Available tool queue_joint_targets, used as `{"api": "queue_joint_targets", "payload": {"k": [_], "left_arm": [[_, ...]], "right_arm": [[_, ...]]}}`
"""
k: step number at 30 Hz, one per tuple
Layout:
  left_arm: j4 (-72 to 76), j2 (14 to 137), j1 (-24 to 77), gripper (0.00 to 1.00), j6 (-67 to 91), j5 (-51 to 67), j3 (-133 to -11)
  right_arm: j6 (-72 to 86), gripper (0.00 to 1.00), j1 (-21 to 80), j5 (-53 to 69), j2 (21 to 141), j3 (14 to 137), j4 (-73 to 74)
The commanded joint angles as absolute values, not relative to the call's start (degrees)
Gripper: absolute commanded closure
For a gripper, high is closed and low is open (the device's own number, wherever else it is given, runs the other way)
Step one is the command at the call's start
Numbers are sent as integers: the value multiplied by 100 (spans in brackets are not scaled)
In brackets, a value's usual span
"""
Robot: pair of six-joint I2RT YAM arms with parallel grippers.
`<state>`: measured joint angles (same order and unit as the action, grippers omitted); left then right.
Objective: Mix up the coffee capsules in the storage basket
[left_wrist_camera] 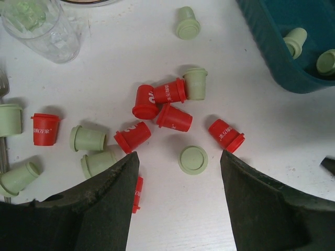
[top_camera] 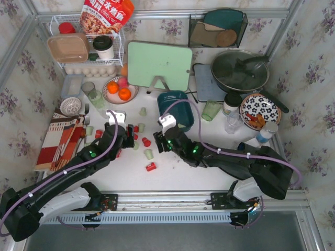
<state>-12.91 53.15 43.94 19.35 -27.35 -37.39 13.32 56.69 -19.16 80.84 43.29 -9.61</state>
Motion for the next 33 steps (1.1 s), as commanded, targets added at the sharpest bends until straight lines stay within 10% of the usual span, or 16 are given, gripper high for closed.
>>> {"api": "queue_joint_targets", "payload": {"k": [1, 33], "left_arm": [[-1257, 5240, 4395, 33, 1965, -2813, -3716], [-1336, 5006, 4395, 33, 1985, -2810, -3691]], "right_arm": [[1799, 32, 6103, -2414, 8273, 4344, -1049], [3092, 24, 7315, -2394, 9900, 4909, -441]]}}
